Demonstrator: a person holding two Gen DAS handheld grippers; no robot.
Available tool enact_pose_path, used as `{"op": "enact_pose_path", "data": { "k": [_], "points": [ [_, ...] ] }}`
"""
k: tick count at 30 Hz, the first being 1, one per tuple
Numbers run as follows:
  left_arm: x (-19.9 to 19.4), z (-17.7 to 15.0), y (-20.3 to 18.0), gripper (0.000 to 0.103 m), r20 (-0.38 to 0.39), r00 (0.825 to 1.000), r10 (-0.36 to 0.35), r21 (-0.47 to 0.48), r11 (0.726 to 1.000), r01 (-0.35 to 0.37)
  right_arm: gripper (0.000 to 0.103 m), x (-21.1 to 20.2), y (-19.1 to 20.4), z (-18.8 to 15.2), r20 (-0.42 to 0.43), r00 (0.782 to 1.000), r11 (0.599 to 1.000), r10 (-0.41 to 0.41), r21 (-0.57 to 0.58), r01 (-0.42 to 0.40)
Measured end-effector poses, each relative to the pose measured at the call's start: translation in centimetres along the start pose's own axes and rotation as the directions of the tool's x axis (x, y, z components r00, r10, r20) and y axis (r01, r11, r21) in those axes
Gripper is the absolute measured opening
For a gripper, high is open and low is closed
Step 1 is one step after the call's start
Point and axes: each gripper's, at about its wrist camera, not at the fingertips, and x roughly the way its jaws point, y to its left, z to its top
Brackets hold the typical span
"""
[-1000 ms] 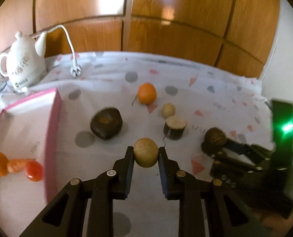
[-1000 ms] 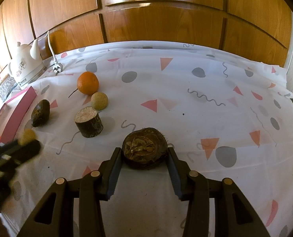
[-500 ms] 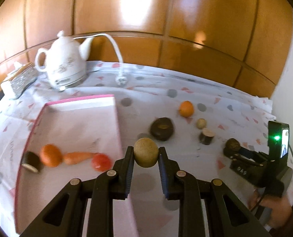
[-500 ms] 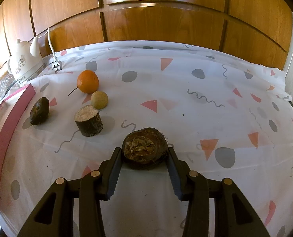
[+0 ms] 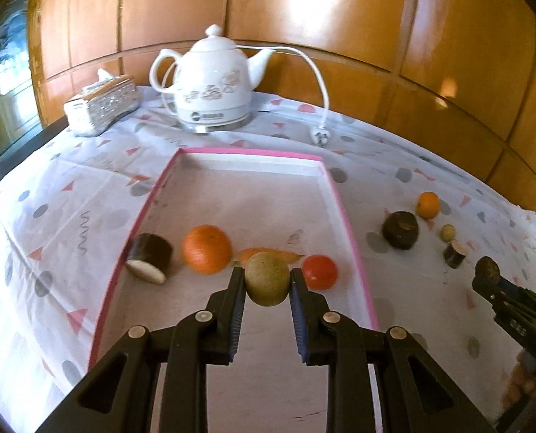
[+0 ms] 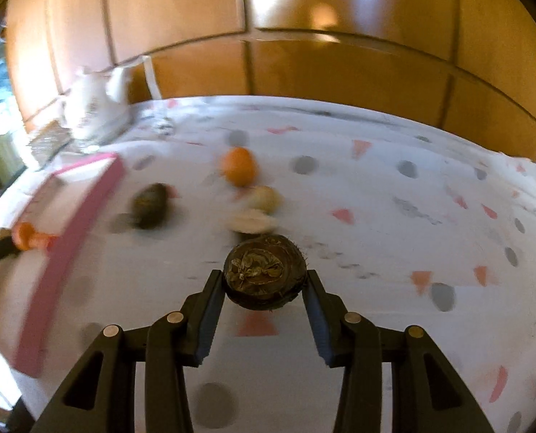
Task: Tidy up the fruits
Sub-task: 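Carry both fruits into the pink tray while both tools open to release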
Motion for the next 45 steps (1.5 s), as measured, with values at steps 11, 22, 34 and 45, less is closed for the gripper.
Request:
{"op": "enact_pose_path", "data": {
  "k": [11,22,34,45],
  "points": [
    [-0.1,0.1,2.0,0.025,0.007,1.0,0.027,-0.053,0.998,-0.027,0.045,-1.6,8.9,1.1,-0.021,0.964,0.953,0.263,-0.15,-0.264],
    [-1.0,0.4,4.3,0.027,0.034,0.997,0.075,-0.11,0.991,-0.071,0.045,-1.5,15.6,1.1,-0.087,0.913,0.876,0.397,-0.26,-0.406],
    [-1.8,0.7,6.8,0.045,0.059,0.991,0.122,-0.163,0.98,-0.111,0.045,0.6,18.6,1.2,-0.151,0.892,0.858,0.427,-0.245,-0.452],
    [-2.6,0.7,5.1,0.05,0.085,0.993,0.08,-0.123,0.99,-0.069,0.046,-0.9,17.3,1.0,-0.081,0.916,0.885,0.393,-0.236,-0.401]
  ]
}}
